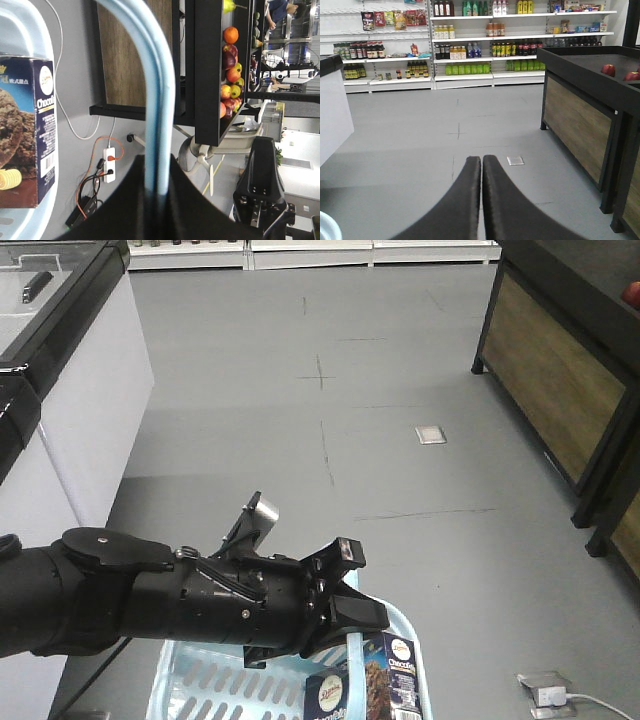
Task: Left arm holds basket, right arm returns cookies
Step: 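Drive forward toward the drink shelves holding the basket in the left gripper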
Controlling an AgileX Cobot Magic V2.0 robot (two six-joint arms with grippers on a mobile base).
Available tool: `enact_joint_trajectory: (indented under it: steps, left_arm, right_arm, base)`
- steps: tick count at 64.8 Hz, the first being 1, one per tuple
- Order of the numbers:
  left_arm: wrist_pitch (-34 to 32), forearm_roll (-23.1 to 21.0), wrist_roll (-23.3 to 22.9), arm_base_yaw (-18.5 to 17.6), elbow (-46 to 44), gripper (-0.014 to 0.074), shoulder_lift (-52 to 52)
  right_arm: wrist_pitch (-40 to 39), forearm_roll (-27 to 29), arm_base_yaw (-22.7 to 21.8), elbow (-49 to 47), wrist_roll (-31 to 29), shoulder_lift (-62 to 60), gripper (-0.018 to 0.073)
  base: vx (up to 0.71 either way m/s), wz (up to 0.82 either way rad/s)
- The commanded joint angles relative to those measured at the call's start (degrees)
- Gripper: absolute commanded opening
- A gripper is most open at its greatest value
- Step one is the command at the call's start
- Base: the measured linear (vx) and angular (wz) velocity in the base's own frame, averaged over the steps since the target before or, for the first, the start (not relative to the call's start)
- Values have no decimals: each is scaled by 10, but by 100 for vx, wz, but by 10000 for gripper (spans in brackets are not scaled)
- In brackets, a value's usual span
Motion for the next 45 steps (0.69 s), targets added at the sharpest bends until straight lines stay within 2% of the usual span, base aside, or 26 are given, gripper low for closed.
enact_joint_trajectory:
  steps: [1,45]
  left_arm:
    - [26,-32,-1,-1,-16,-8,-27]
    - [27,-32,-1,-1,-16,-8,-27]
  right_arm:
    - [-44,-2,0,0,1,-6,-8]
    - [-44,-2,0,0,1,-6,-8]
  base:
    - [27,1]
    - [29,-2]
